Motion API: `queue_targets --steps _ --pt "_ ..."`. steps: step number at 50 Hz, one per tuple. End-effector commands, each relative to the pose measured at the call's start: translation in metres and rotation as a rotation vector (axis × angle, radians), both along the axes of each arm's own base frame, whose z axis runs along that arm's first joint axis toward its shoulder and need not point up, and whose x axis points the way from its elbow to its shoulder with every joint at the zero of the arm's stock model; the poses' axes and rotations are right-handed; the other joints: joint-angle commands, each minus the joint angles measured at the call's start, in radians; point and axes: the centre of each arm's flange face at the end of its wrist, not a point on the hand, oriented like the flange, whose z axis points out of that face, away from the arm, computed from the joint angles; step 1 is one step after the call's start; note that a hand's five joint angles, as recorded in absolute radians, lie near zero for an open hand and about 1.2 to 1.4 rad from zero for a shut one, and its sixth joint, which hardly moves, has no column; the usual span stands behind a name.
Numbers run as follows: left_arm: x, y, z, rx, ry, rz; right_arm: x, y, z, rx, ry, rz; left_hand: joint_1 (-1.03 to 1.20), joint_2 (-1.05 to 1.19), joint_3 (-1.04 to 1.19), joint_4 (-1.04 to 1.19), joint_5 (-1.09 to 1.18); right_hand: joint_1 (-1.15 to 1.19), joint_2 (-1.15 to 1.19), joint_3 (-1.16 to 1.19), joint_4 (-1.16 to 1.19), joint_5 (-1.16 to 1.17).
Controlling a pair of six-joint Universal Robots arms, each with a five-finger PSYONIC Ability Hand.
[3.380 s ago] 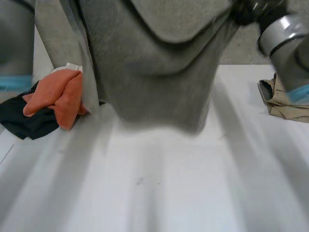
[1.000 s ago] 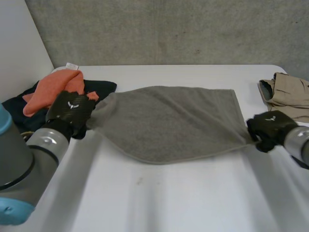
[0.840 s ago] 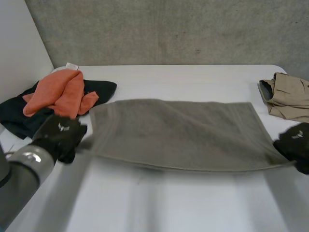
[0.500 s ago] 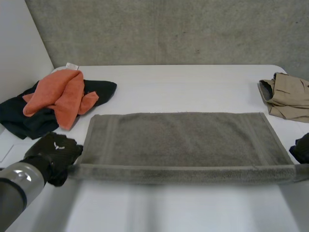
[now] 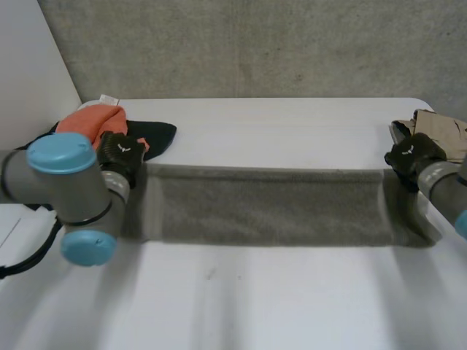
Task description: Fold the laundry.
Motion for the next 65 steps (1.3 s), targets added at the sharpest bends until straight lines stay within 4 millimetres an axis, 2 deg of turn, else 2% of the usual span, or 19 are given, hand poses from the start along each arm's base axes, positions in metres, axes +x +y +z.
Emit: queue_targets --steps 1,2,4,8,11,15,18,22,24,28,32,39,42,44,54,58,59,63,65 --pt "-0.024 -0.018 -0.015 -0.07 0.023 -0.042 0.013 -0.038 -0.022 -0.138 0.002 -0.01 -0.454 -0.515 -0.51 -0.52 -0.471 -0.415 -0.596 -0.607 -0.611 -0.588" --pt "-0.031 -0.018 -0.015 -0.082 0.027 -0.054 0.014 -0.04 -0.024 -0.149 0.0 -0.016 -0.767 -0.828 -0.823 -0.833 -0.785 -0.718 -0.899 -0.91 -0.914 -0.89" --pt "-0.035 -0.017 -0.015 -0.093 0.03 -0.057 0.015 -0.042 -0.024 -0.175 0.001 -0.029 -0.962 -1.022 -1.018 -1.028 -0.979 -0.816 -0.997 -1.008 -1.013 -0.989" --pt "-0.034 -0.015 -0.011 -0.1 0.033 -0.042 0.019 -0.044 -0.012 -0.235 -0.031 -0.043 -0.962 -1.022 -1.018 -1.028 -0.979 -0.816 -0.997 -1.008 -1.013 -0.989" --pt "-0.034 -0.006 -0.008 -0.09 0.024 -0.035 0.014 -0.038 0.006 -0.238 -0.093 -0.063 -0.962 -1.022 -1.018 -1.028 -0.979 -0.816 -0.997 -1.008 -1.013 -0.989" --pt "-0.025 0.009 0.001 -0.076 0.02 -0.021 0.013 -0.012 0.023 -0.143 -0.178 -0.042 -0.962 -1.022 -1.018 -1.028 -0.979 -0.816 -0.997 -1.008 -1.013 -0.989" --pt "-0.018 0.024 0.009 -0.062 0.026 -0.027 0.004 0.011 0.031 -0.016 -0.224 -0.019 -0.962 -1.022 -1.018 -1.028 -0.979 -0.816 -0.997 -1.008 -1.013 -0.989" --pt "-0.009 0.041 0.012 -0.042 0.019 -0.03 -0.017 0.037 0.03 0.175 -0.267 -0.043 -0.962 -1.022 -1.018 -1.028 -0.979 -0.816 -0.997 -1.008 -1.013 -0.989" --pt "-0.006 0.047 0.012 -0.035 0.018 -0.032 -0.026 0.05 0.022 0.28 -0.283 -0.067 -0.962 -1.022 -1.018 -1.028 -0.979 -0.816 -0.997 -1.008 -1.013 -0.989" --pt "-0.003 0.059 0.01 -0.012 0.02 -0.049 -0.04 0.059 0.008 0.356 -0.296 -0.113 -0.962 -1.022 -1.018 -1.028 -0.979 -0.751 -0.932 -0.943 -0.947 -0.923" --pt "-0.005 0.066 0.009 0.003 0.036 -0.071 -0.052 0.059 -0.003 0.348 -0.292 -0.142 -0.962 -1.022 -1.018 -1.028 -0.979 -0.68 -0.861 -0.872 -0.877 -0.853" --pt "-0.006 0.068 0.008 0.007 0.04 -0.076 -0.06 0.05 -0.016 0.262 -0.287 -0.145 -0.962 -1.022 -1.018 -1.028 -0.979 -0.521 -0.702 -0.713 -0.718 -0.694" --pt "-0.008 0.07 0.008 0.009 0.039 -0.084 -0.063 0.042 -0.029 0.238 -0.286 -0.148 -0.962 -1.022 -1.018 -1.028 -0.979 -0.132 -0.313 -0.325 -0.329 -0.305" --pt "-0.01 0.072 0.007 0.01 0.038 -0.09 -0.067 0.036 -0.031 0.206 -0.282 -0.164 -0.962 -1.022 -1.018 -1.028 -0.979 0.402 0.221 0.21 0.206 0.23" --pt "-0.007 0.075 0.014 -0.002 0.046 -0.087 -0.096 0.025 -0.024 0.164 -0.256 -0.22 -0.962 -1.022 -1.018 -1.028 -0.979 0.405 0.224 0.213 0.209 0.233" --pt "-0.007 0.076 0.018 -0.011 0.049 -0.086 -0.126 0.02 -0.017 0.127 -0.228 -0.288 -0.962 -1.022 -1.018 -1.028 -0.979 0.405 0.224 0.213 0.209 0.233" --pt "-0.006 0.076 0.019 -0.013 0.05 -0.086 -0.139 0.017 -0.012 0.105 -0.213 -0.315 -0.962 -1.022 -1.018 -1.028 -0.979 0.405 0.224 0.213 0.209 0.233" --pt "-0.004 0.079 0.022 -0.014 0.053 -0.086 -0.166 0.011 0.002 0.049 -0.138 -0.358 -0.962 -1.022 -1.018 -1.028 -0.979 0.405 0.224 0.213 0.209 0.233" --pt "-0.004 0.08 0.023 -0.016 0.052 -0.086 -0.172 0.009 0.007 0.031 -0.106 -0.361 -0.962 -1.022 -1.018 -1.028 -0.979 0.405 0.224 0.213 0.209 0.233"
